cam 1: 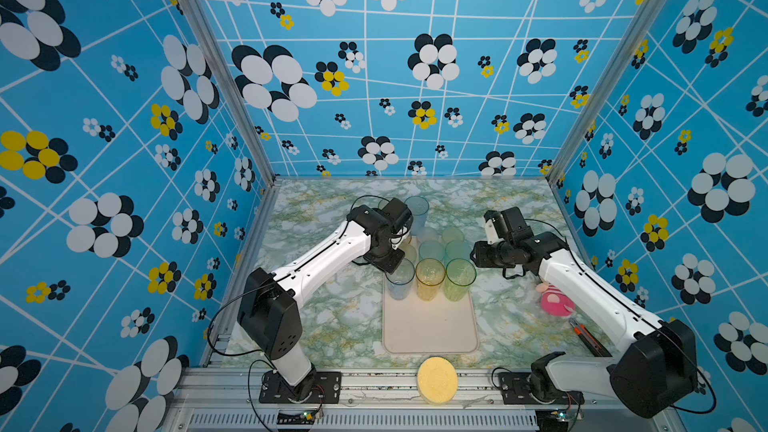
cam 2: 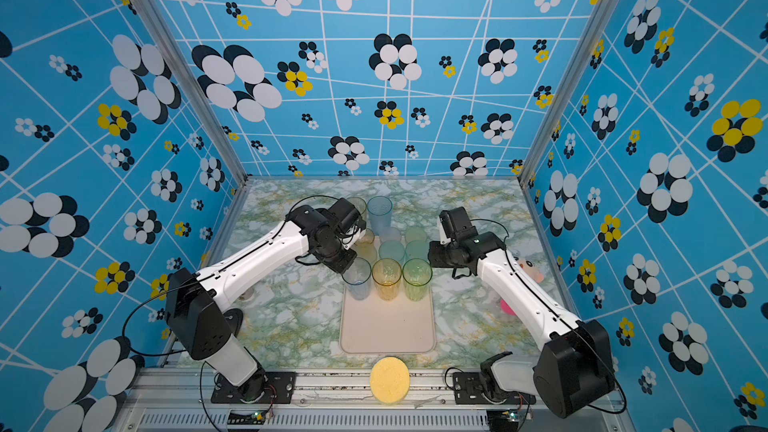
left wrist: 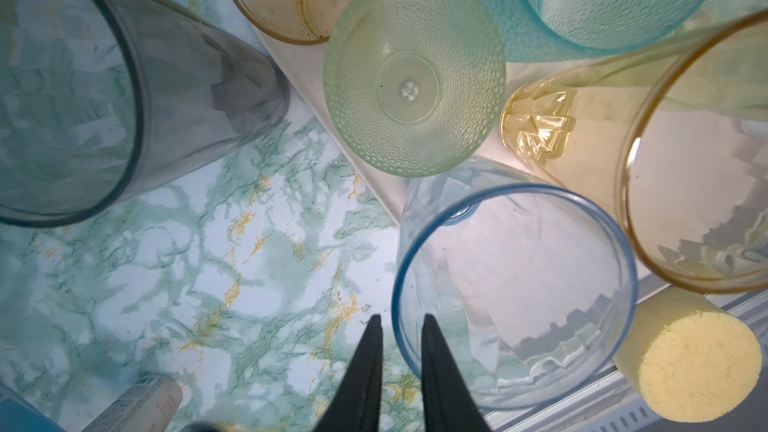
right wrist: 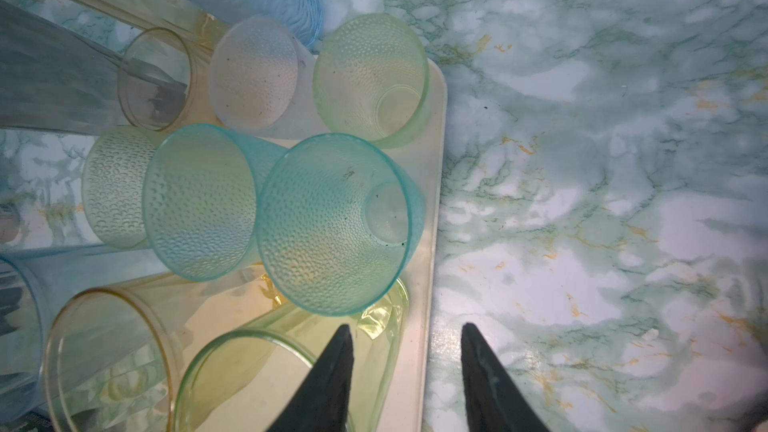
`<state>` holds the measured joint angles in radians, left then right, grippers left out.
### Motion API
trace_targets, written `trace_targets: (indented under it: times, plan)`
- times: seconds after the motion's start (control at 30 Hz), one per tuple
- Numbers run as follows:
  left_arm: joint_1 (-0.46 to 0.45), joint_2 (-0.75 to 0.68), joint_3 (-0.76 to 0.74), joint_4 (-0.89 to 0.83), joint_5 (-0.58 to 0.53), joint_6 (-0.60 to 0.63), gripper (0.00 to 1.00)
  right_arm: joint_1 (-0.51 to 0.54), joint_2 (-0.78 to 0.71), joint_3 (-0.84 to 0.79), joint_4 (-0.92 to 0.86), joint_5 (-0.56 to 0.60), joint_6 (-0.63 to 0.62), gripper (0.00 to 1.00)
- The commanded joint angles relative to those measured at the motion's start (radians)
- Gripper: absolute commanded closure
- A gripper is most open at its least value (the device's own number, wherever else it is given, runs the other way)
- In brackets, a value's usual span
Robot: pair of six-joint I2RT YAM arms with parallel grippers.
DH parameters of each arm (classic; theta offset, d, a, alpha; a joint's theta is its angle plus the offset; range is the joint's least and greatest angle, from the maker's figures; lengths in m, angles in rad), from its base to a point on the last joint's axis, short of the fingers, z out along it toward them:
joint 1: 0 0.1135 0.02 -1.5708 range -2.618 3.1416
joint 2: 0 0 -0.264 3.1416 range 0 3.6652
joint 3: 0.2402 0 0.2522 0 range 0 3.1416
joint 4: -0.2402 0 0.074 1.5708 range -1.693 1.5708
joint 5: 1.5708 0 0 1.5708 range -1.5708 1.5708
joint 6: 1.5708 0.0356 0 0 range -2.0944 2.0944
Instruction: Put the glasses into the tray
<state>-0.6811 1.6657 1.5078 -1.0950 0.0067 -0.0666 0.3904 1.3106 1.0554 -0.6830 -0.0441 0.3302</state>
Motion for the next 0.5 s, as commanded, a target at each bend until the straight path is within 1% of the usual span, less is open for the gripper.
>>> trace_targets:
  times: [0.0, 0.33, 0.47]
  plan:
    - [0.006, -0.036, 0.023, -0.011, -0.02, 0.01, 0.79, 0.005, 0.0, 0.006, 0.003, -0.01, 0.011, 0.55]
    - [0.005, -0.062, 0.037, -0.027, -0.044, 0.014, 0.78, 0.005, 0.004, 0.011, 0.001, -0.013, 0.012, 0.54]
    - [0.008, -0.08, 0.033, -0.012, -0.056, 0.011, 0.75, 0.005, 0.004, 0.013, -0.001, -0.013, 0.012, 0.54]
